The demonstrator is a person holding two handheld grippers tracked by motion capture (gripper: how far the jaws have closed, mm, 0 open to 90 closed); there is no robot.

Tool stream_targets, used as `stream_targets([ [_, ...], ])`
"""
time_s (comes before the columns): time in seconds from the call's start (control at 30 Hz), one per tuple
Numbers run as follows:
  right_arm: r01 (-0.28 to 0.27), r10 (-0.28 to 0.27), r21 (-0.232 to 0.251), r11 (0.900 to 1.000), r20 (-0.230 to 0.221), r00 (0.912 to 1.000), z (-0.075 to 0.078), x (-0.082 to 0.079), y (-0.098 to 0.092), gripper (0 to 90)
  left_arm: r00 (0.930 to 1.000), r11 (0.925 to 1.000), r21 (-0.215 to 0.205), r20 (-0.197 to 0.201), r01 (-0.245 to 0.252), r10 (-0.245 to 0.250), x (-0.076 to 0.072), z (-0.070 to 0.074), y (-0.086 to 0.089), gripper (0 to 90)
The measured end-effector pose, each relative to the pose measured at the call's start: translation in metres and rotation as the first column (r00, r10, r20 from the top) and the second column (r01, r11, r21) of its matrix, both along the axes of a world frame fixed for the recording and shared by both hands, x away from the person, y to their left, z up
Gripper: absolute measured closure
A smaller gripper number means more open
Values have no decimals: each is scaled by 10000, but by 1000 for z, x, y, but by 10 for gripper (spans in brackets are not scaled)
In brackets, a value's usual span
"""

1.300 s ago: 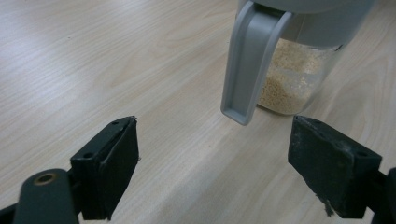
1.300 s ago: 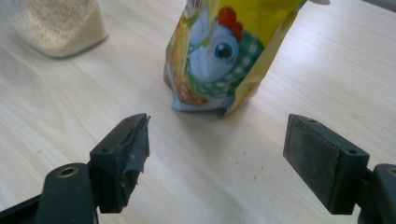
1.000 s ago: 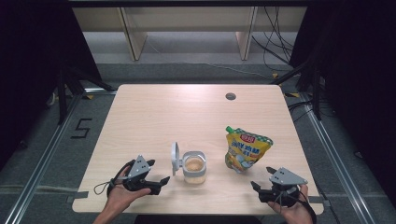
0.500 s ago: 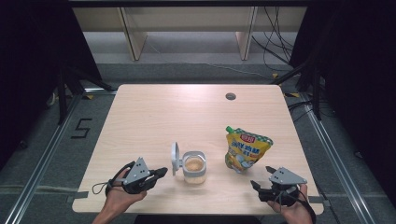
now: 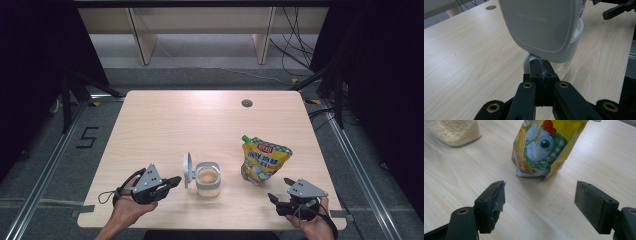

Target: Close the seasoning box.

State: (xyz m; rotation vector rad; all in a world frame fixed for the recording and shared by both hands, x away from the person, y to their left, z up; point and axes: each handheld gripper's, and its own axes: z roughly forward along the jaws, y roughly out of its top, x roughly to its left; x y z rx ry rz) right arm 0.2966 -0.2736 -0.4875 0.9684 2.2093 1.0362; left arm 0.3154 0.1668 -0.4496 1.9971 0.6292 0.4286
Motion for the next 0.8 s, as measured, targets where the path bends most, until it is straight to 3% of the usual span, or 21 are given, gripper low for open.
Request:
stream_targets([
  [0.1,0,0,-9,10000,-10,10000,0,0,0,257,9993,9990,359,232,272,-280,2,6,-2,892],
  [0.27,-37,37,-7,10000,-103,9999,0,0,1,260,9991,9989,218,83,423,-425,3,10,-7,892],
  [0.3,-26,26,-11,10000,-100,9999,0,0,1,260,9979,9975,404,275,584,-595,4,12,-7,892],
  [0.67,-47,47,-16,10000,-139,9999,-1,0,1,262,9976,9981,23,324,619,-619,5,16,-16,892],
  [0.7,-43,43,-7,10000,-136,9999,-1,0,1,262,9968,9973,193,373,702,-709,6,18,-17,892],
  [0.8,-189,188,-31,9998,-147,9997,-1,1,1,262,9965,9972,186,389,728,-735,7,19,-23,892],
])
